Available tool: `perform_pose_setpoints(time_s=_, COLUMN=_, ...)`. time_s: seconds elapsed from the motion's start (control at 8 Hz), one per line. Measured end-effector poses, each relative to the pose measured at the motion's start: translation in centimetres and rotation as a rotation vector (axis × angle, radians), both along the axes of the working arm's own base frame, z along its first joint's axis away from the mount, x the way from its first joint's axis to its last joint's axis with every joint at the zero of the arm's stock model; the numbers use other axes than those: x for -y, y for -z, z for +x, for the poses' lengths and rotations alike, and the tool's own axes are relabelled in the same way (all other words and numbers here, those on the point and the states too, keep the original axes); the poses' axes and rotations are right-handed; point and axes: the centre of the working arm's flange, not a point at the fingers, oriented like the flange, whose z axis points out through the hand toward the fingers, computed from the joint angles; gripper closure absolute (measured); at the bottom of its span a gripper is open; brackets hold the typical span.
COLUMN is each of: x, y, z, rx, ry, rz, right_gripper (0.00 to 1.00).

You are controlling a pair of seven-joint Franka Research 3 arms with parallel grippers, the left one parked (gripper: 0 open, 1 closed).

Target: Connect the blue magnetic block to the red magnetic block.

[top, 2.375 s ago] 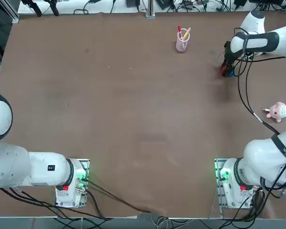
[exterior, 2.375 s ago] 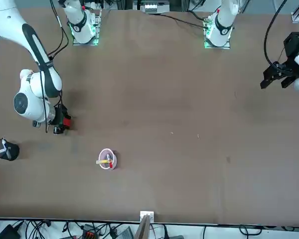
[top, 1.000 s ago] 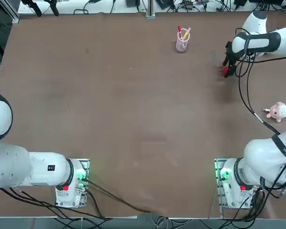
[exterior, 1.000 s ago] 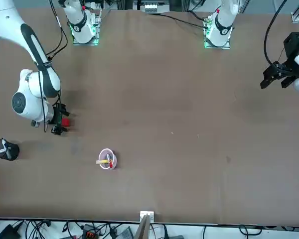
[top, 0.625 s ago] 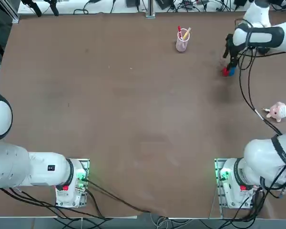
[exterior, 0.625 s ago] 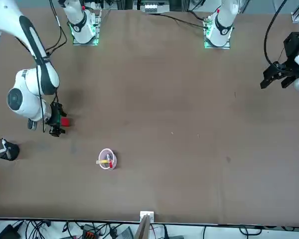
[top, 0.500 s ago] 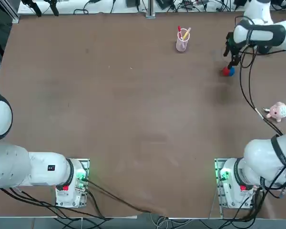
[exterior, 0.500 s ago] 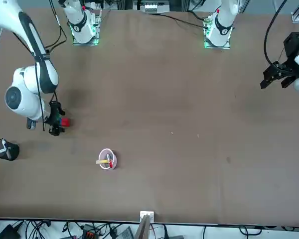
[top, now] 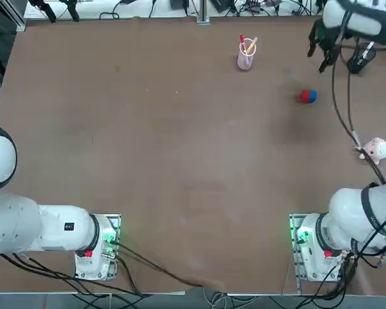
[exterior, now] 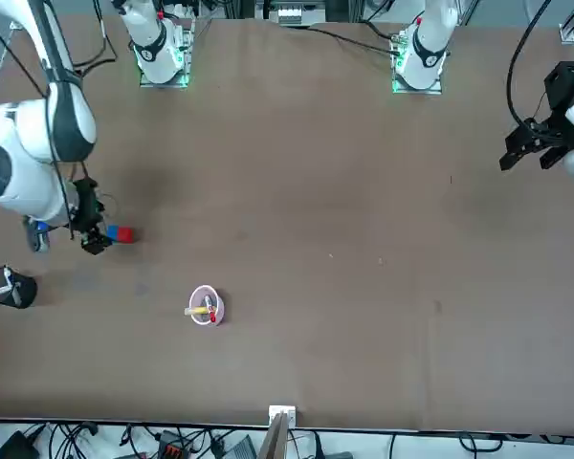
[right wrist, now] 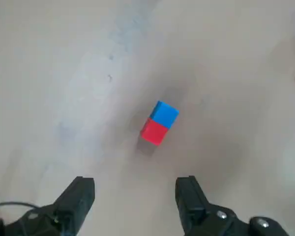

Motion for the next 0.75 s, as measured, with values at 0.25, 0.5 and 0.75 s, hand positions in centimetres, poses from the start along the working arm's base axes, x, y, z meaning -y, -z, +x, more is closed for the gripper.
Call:
perform_pose_setpoints(time_s=0.25, x=1.2, y=-5.2, z=1.2, rx=-0.007, ry=-0.205, rz=0.018, right_gripper=0.00)
perform_pose_setpoints(time_s=0.5, x=2.0, y=-8.8, z=1.4, rx=-0.027, ry=-0.416, rz=0.039, right_gripper=0.00)
perform_pose_setpoints(time_s=0.75, x=2.7, y=-11.5, z=1.3, rx=-0.054, ry=-0.634, rz=0.067, right_gripper=0.00)
